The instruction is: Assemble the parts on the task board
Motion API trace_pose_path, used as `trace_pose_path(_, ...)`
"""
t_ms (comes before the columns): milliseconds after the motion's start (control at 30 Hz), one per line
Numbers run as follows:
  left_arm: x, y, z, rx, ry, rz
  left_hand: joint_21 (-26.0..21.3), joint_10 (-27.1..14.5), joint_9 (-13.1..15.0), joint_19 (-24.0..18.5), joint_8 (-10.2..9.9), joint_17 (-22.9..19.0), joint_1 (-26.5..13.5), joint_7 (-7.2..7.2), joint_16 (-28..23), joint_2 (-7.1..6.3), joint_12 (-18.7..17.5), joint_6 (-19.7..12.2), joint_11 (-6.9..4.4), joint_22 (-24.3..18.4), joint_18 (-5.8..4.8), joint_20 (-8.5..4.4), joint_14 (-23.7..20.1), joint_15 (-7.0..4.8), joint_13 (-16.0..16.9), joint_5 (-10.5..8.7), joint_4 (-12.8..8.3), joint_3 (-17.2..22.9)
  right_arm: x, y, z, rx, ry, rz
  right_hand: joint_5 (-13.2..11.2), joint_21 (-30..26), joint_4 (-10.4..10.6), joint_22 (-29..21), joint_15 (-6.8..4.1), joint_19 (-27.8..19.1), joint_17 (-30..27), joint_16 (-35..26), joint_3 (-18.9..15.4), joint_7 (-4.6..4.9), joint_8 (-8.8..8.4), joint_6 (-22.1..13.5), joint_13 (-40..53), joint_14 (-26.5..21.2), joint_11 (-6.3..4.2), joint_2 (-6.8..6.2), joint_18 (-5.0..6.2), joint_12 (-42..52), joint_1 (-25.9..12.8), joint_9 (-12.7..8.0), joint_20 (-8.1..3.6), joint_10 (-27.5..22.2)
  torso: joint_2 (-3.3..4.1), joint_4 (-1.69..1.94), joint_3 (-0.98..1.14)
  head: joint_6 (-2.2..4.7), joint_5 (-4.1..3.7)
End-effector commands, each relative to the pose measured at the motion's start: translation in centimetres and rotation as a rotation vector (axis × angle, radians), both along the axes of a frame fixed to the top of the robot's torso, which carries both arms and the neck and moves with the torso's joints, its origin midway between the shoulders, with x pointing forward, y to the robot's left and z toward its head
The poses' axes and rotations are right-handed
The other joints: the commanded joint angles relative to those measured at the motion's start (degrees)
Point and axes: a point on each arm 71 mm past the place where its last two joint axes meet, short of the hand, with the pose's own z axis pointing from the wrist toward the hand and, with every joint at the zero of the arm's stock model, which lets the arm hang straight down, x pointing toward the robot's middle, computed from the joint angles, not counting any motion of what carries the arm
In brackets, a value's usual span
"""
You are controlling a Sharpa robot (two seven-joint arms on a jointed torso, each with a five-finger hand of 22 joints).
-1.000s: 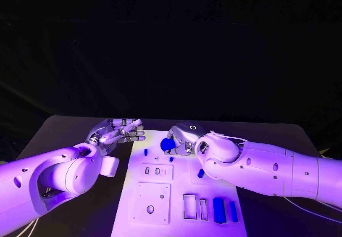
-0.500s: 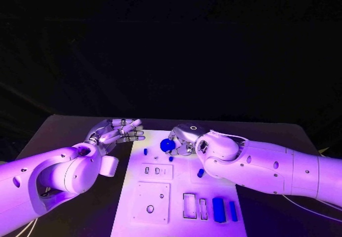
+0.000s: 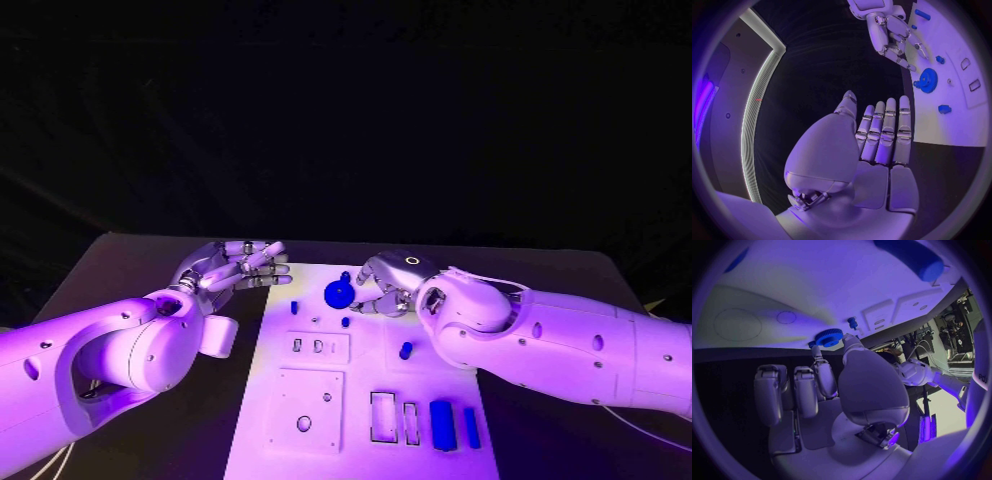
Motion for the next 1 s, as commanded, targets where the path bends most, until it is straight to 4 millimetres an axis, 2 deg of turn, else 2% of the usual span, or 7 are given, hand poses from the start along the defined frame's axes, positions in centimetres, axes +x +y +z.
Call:
trace_pose_path(33,0.0,-0.1,0.1,-0.008,-0.004,-0.014,-0.3,0.1,-0.1,0.0,-0.4,0.1,0.1,0.43,-0.2,0.49,-0.3,0.1,0.30,-0.1,0.74,0.26,0.1,0.48,-0.1,-0.17,-0.4,0.0,-0.8,-1.5,1.5,0.095,-0.055,-0.015,0.3,0.2,-0.2,10.5,0.25,2.2,11.2,-0.2,0.4,-0.01,-0.25,0.7,2.8,5.0,-0.22,-0.31,-0.68,0.3,1.2,0.1,0.22,0.5,-0.09,-0.07,-0.01,-0.01,-0.12)
trace_pose_path(133,0.0,0.0,0.1,-0.007,-0.004,-0.011,-0.3,0.1,-0.1,0.0,-0.4,0.1,0.1,0.43,-0.2,0.49,-0.3,0.1,0.30,-0.1,0.74,0.26,0.1,0.48,-0.1,-0.17,-0.4,0.0,-1.3,-3.5,2.5,0.158,-0.038,-0.029,0.6,-0.2,-0.6,10.2,0.06,1.8,10.7,-0.4,0.9,-0.23,-0.17,1.5,3.0,4.9,-0.43,-0.28,-0.55,0.5,2.9,0.3,0.07,0.7,-0.19,-0.22,-0.02,0.13,-0.36)
trace_pose_path(200,0.0,0.1,0.1,-0.007,-0.004,-0.010,-0.3,0.1,-0.1,0.0,-0.4,0.1,0.1,0.43,-0.2,0.49,-0.3,0.1,0.30,-0.1,0.74,0.26,0.1,0.48,-0.1,-0.17,-0.4,0.0,-1.6,-5.5,3.1,0.207,0.000,-0.041,0.1,-1.2,-1.9,9.1,-0.15,0.9,9.5,-1.0,1.6,-0.34,-0.21,2.0,2.5,4.6,-0.59,-0.50,-0.22,0.0,6.1,0.5,-0.13,0.3,-0.33,-0.31,-0.03,0.11,-0.41)
trace_pose_path(333,0.1,0.1,0.1,-0.008,-0.003,-0.007,-0.3,0.1,-0.1,0.0,-0.4,0.1,0.1,0.43,-0.3,0.50,-0.3,0.1,0.31,-0.1,0.74,0.26,0.1,0.49,-0.1,-0.17,-0.4,0.0,-1.9,-9.4,3.5,0.241,0.111,-0.039,-3.4,-2.0,-5.3,8.5,-0.30,0.3,9.0,-1.3,3.3,-0.30,-0.64,2.3,1.4,4.5,-0.68,-0.44,-0.02,-1.3,12.4,0.5,-0.34,-0.6,-0.70,-0.62,-0.02,0.01,-0.47)
trace_pose_path(433,0.1,0.1,0.1,-0.010,-0.004,-0.010,-0.3,0.1,-0.1,0.0,-0.4,0.1,0.1,0.43,-0.3,0.50,-0.3,0.1,0.31,-0.1,0.74,0.26,0.1,0.49,-0.1,-0.17,-0.4,0.0,-1.9,-11.7,3.4,0.215,0.141,-0.031,-4.4,-1.5,-7.3,9.1,-0.37,0.8,9.4,-1.2,4.3,-0.41,-0.86,2.5,1.2,4.6,-0.80,-0.34,-0.20,-1.6,15.8,0.4,-0.40,-0.8,-0.84,-0.72,-0.01,-0.09,-1.01)
trace_pose_path(733,0.5,0.3,0.1,-0.016,-0.016,-0.012,-0.5,0.3,-0.1,0.0,-0.7,0.2,-1.4,0.46,-0.6,-0.30,-0.6,0.2,0.37,-0.3,0.75,0.32,0.2,0.54,0.0,-0.19,0.3,-1.5,-1.6,-16.8,1.8,0.203,0.160,-0.083,-0.3,-0.8,-7.9,9.9,-0.40,1.5,10.2,-0.8,4.6,-0.34,-1.19,3.5,2.0,4.8,-0.80,-0.87,-0.44,-0.9,16.5,0.3,-0.51,-0.1,-1.17,-1.15,0.35,-0.17,-1.94)
trace_pose_path(1000,0.6,0.4,0.0,-0.015,-0.017,-0.010,-0.5,0.3,-0.1,0.0,-0.7,0.2,-1.4,0.46,-0.7,-0.35,-0.6,0.2,0.37,-0.3,0.75,0.32,0.2,0.54,0.0,-0.18,0.3,-1.5,-1.1,-17.3,0.6,0.225,0.154,-0.107,-0.1,-0.8,-7.5,10.0,-0.12,1.5,10.3,-0.7,4.2,0.06,-1.68,2.7,1.8,4.9,-0.44,-1.39,-0.45,-1.1,15.7,0.0,-0.33,-0.3,-1.12,-1.06,0.38,-0.08,-2.04)
